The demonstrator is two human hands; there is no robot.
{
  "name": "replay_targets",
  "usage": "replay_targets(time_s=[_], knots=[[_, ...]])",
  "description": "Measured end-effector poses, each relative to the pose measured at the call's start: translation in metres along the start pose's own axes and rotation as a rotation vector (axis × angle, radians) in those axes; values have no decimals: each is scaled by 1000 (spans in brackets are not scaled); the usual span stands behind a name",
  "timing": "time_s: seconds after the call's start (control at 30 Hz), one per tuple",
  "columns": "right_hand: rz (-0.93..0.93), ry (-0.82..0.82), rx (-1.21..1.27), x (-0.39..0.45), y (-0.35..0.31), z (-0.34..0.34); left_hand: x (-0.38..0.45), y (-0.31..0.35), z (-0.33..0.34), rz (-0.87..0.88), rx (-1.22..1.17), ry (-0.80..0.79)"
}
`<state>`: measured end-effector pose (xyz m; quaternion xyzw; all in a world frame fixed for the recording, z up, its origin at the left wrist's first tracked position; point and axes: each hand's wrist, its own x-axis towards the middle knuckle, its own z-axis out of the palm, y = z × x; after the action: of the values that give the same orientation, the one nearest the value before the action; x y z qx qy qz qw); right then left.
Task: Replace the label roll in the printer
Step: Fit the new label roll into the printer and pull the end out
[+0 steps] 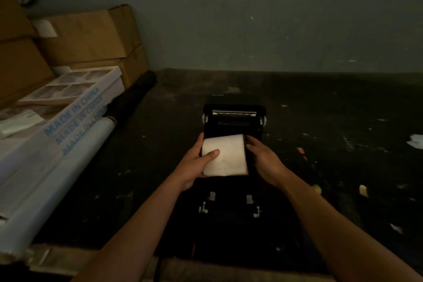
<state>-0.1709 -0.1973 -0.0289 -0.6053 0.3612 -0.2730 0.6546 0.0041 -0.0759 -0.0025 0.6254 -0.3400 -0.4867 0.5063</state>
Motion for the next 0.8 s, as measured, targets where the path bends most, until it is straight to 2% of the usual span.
replay_targets(time_s=[0.2,0.33,0.4,0.57,0.63,0.8], knots=[[-60,183,-86,-9,9,6,18,0,-10,13,0,-103],[30,450,-177,-3,15,9,22,-12,-6,-11,-54,-80],[90,503,-263,0,17,8,25,-18,-3,-1,-50,-51],[77,474,-432,1,17,1,32,-25,4,-2,-15,-23],[70,403,-520,2,15,-3,35,-26,6,15,40,-16],[127,142,-518,1,5,-14,39,-24,9,50,145,19]])
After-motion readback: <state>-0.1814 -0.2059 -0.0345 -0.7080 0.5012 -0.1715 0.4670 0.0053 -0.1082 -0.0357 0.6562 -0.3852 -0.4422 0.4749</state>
